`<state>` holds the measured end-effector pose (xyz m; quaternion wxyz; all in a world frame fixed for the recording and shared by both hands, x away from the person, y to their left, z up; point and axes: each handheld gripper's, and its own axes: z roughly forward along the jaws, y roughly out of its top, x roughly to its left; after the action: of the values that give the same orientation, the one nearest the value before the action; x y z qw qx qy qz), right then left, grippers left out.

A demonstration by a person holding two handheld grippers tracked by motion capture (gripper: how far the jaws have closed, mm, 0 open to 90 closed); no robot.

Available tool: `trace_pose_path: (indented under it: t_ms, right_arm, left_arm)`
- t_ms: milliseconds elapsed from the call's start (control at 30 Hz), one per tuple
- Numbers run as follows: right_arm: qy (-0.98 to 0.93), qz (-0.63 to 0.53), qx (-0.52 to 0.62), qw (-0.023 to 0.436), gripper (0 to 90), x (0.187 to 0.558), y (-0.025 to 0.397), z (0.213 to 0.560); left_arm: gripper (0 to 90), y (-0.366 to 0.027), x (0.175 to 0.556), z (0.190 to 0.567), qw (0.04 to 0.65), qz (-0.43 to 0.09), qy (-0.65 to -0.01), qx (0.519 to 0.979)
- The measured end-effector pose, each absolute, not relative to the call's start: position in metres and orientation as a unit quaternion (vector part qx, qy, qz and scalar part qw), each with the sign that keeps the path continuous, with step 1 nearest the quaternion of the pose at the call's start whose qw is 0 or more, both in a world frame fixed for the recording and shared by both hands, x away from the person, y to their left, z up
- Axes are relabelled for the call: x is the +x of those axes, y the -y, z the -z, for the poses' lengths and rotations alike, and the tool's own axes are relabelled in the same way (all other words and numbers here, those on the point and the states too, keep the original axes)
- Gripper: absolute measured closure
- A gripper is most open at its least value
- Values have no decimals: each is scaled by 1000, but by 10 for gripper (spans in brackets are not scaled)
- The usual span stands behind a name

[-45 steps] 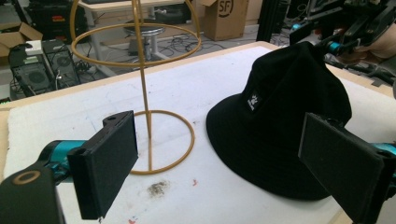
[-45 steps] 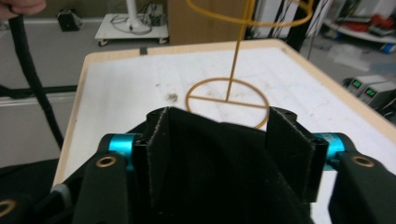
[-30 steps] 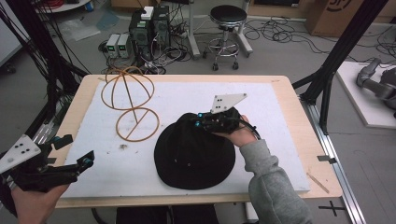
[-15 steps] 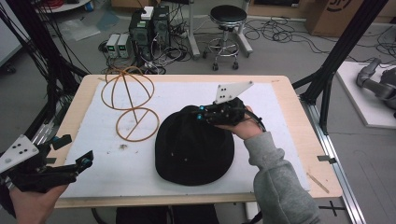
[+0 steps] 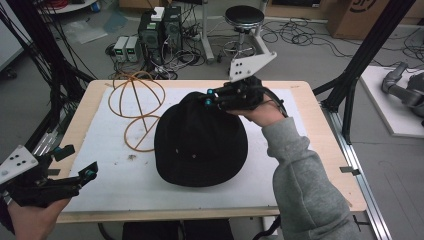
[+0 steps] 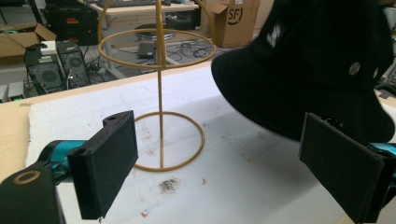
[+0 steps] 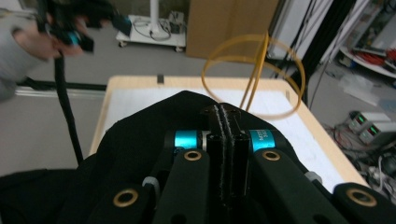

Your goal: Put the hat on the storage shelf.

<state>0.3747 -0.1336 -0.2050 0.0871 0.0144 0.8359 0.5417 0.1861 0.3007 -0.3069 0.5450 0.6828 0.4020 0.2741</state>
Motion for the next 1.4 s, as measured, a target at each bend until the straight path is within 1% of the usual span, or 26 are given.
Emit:
trace_pose_path:
  t_ms: [33, 67, 100, 133, 200, 267, 367, 400, 433, 500, 533, 633, 700, 800, 867, 1033, 1400]
  right_arm:
    - [-834, -545, 7, 89, 900, 375, 131, 192]
    - [-834, -545, 7, 89, 900, 375, 131, 192]
    - [-832, -548, 2, 89, 900, 375, 129, 180]
    - [-832, -548, 2, 89, 900, 375, 129, 180]
    - [-833, -546, -10, 92, 900, 373, 122, 166]
    - [-835, -543, -17, 92, 900, 372, 120, 160]
    - [-827, -552, -31, 100, 900, 366, 120, 140]
    - [-827, -552, -31, 100, 900, 366, 120, 140]
    - [-822, -557, -34, 108, 900, 364, 121, 129]
    - [-821, -559, -36, 111, 900, 363, 120, 123]
    - [-817, -562, -36, 121, 900, 362, 119, 111]
    - [-815, -564, -40, 125, 900, 361, 115, 102]
    - [-813, -566, -43, 133, 900, 362, 109, 93]
    - [-811, -568, -52, 134, 900, 367, 97, 83]
    - [-809, -569, -54, 139, 900, 373, 86, 79]
    - [-803, -578, -57, 135, 900, 396, 57, 79]
    - [-806, -575, -68, 119, 900, 444, -5, 97]
  left_arm:
    - [119, -300, 186, 308, 545, -273, -402, 683]
    - [119, -300, 186, 308, 545, -272, -403, 683]
    - [119, -300, 186, 308, 545, -272, -403, 683]
    - [119, -300, 187, 308, 545, -272, -402, 684]
    - [119, -300, 187, 308, 545, -272, -402, 683]
    - [119, -300, 186, 308, 544, -272, -402, 684]
    - [119, -301, 186, 307, 547, -273, -401, 682]
    - [119, -301, 186, 307, 548, -273, -401, 682]
    - [119, -301, 185, 307, 548, -273, -401, 681]
    - [119, -301, 185, 307, 550, -271, -402, 680]
    - [119, -301, 185, 308, 549, -270, -400, 682]
    - [119, -301, 183, 308, 549, -270, -400, 683]
    - [119, -302, 181, 307, 550, -270, -400, 681]
    - [119, -302, 177, 306, 551, -270, -399, 681]
    - [119, -304, 175, 305, 551, -271, -400, 680]
    - [119, -308, 165, 306, 548, -274, -406, 678]
    - [119, -318, 141, 311, 539, -279, -421, 674]
